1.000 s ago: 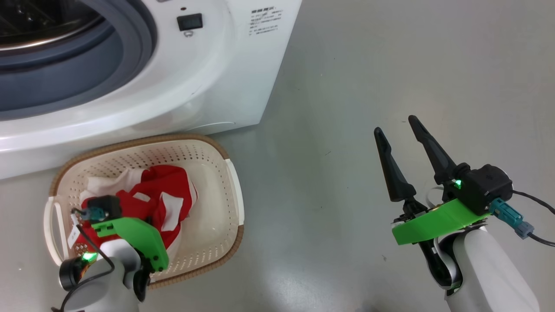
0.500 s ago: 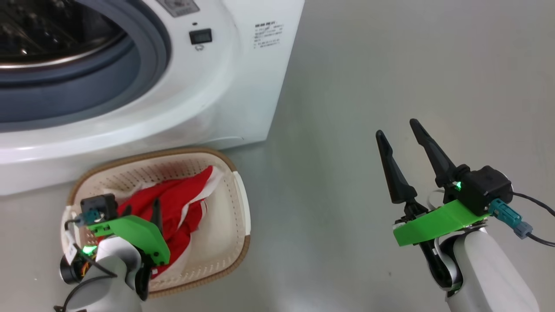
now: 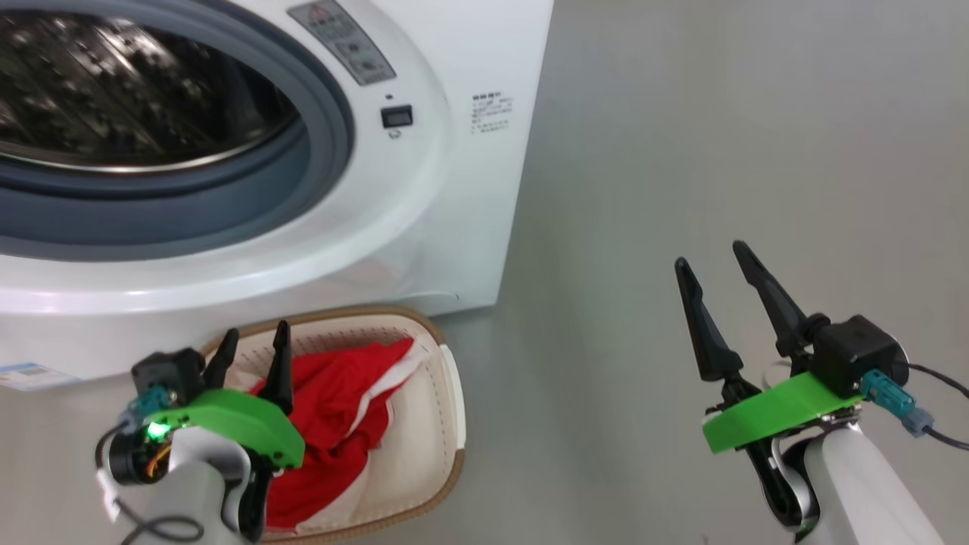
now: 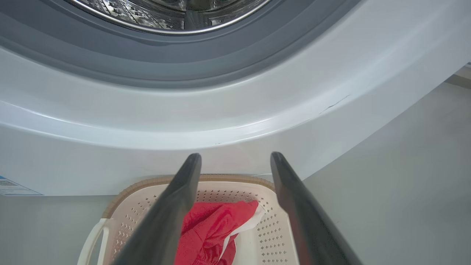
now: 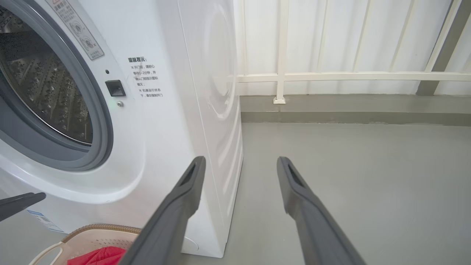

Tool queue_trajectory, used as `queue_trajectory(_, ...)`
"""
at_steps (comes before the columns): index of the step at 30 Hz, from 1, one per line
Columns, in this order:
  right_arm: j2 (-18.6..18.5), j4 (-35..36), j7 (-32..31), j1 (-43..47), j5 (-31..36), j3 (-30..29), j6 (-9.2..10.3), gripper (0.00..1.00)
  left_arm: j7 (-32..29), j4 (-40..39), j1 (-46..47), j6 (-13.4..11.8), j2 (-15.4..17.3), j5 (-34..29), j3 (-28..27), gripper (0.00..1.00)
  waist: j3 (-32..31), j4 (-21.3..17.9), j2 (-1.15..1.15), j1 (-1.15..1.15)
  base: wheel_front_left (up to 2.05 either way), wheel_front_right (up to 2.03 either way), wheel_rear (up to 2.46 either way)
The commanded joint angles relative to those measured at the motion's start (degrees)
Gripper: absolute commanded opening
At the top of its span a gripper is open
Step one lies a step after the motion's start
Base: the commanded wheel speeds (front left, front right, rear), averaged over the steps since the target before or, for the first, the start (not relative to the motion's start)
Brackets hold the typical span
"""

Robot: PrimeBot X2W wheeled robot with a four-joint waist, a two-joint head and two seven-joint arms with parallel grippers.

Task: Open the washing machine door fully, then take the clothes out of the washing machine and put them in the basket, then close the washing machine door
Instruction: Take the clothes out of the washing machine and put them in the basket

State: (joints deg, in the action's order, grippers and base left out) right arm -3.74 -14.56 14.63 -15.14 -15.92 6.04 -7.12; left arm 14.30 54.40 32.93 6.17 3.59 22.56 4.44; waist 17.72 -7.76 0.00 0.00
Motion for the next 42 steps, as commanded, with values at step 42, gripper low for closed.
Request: queue_trajectory(42, -1.16, 3.85, 0.37, 10.4, 5.06, -2.27, -0.36, 1.0, 0.7, -48.92, -34.35, -5.43, 0.03, -10.29, -9.86, 1.0, -18.31, 2.1, 0.0, 0.0, 0.0, 0.0, 0.0)
